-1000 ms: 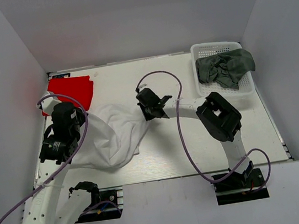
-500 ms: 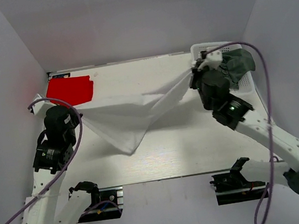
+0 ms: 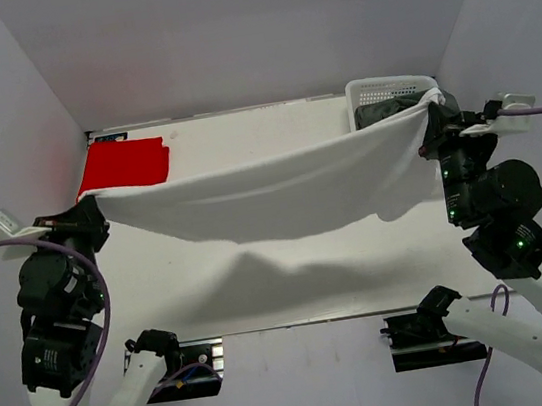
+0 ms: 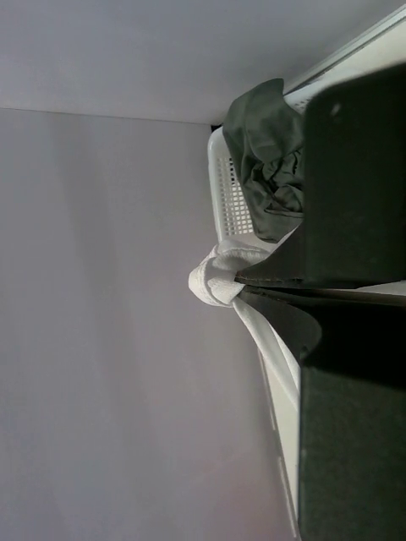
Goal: Fold and stack the t-shirts
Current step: Flatten out the tshirt
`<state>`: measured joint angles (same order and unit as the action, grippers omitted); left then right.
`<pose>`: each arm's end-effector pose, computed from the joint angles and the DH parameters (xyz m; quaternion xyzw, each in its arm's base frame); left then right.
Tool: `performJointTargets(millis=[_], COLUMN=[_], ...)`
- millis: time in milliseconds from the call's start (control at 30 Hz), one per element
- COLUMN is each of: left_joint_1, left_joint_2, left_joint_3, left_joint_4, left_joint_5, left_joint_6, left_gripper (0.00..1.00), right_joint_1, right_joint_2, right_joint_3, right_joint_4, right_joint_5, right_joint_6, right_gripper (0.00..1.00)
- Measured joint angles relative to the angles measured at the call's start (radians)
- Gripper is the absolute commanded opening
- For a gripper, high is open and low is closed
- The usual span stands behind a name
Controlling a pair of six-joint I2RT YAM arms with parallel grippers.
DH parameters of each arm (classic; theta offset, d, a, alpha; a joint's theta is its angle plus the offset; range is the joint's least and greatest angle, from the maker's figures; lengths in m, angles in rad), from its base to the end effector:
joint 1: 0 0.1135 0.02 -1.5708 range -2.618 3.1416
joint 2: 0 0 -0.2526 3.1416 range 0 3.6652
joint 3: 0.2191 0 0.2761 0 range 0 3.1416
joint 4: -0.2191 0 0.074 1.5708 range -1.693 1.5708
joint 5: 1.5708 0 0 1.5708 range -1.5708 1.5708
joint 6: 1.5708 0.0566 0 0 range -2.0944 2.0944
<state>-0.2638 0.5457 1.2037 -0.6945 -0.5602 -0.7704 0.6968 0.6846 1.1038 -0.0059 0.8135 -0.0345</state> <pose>0.1068 0.0023 0.4524 -0.3591 0.6217 -0.1568 0.6782 0.1410 0.0644 0.4831 0.1297 0.5876 0.0453 0.7974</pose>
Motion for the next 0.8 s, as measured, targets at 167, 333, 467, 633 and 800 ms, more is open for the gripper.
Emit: performJointTargets(millis=[167, 333, 467, 633, 800], left_joint_1=[0.001, 0.017, 0.071, 0.159, 0.182], left_joint_2=[0.171, 0.556, 0.861, 1.189, 1.202], left_joint_3=[0.032, 0.048, 0.042, 0.211, 0.250], left_joint_4=[0.043, 0.066, 0.070, -0.058, -0.103], left_joint_5=[-0.001, -0.058, -0.085, -0.094, -0.047], left_joint_6=[0.031, 0.040, 0.054, 0.042, 0.024], left_gripper=[0.00, 0.00, 0.28, 0.99, 0.99], right_joint_1=[-0.004, -0.040, -0.104, -0.151, -0.155], right_joint_2=[0.126, 0.428, 0.729, 1.079, 1.046], right_joint_3=[-0.002, -0.041, -0.033, 0.175, 0.190], right_joint_4=[-0.017, -0.036, -0.082, -0.198, -0.230], right_joint_5=[0.026, -0.033, -0.179, -0.301, -0.391], right_joint_6=[0.052, 0.164, 0.232, 0.265, 0.270], right_gripper=[0.00, 0.00, 0.23, 0.90, 0.90])
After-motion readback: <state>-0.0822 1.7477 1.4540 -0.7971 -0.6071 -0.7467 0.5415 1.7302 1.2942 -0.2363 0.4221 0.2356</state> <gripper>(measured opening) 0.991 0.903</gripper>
